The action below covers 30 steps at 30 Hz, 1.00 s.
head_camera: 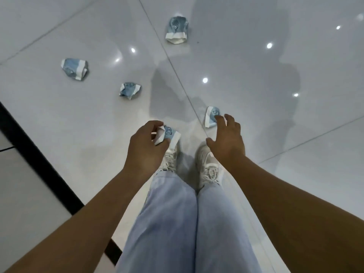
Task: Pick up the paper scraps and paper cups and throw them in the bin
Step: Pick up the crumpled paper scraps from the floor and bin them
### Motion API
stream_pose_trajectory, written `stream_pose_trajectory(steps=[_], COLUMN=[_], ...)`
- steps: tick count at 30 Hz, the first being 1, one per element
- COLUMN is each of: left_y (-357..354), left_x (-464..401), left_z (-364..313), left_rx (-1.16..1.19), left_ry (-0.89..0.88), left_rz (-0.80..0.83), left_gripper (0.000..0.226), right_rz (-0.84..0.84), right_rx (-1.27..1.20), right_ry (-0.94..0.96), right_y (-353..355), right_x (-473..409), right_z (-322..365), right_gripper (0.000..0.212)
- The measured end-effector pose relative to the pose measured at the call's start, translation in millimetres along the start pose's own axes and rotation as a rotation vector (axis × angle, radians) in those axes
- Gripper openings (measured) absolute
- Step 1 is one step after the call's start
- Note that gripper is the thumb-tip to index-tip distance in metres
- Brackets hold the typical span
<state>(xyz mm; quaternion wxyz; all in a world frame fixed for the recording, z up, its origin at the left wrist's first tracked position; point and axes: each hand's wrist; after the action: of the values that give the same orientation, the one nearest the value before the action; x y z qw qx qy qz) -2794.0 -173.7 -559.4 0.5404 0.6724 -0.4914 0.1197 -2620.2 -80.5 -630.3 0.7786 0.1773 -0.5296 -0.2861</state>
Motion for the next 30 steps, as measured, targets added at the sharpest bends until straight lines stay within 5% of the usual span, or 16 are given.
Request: stream_pose_trajectory(steps=[7,15,30], left_y=[-52,-70,96], left_x=[-95,-113,36], left_z=[31,39,-143], left_rx=[-0.026,-0.04,-0.115], left_ry=[-0.08,-0.043,-0.142], left_rz=[0.036,0.073,0.027], left_gripper=[0.03,0.031,0.035], right_rz=[0.02,-0.09,-0.162], right_rx=[0.056,-0.074,-0.352], right_ry=[-0.007,-0.004,0.033], right_y=[-70,-92,133], right_x=[-96,-102,109], right_z=[-47,-50,87], right_gripper=[0.091,0.067,0.07])
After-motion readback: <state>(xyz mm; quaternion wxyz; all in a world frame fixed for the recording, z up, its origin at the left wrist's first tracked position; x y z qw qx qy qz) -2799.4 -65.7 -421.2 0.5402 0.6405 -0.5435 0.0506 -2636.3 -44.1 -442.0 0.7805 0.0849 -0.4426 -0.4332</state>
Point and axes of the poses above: each hand's wrist, its own x-axis away from the middle knuckle, its own y-axis out of the back of the hand, z = x × y, and after that the axes turned 15 degrees about -x, right-handed
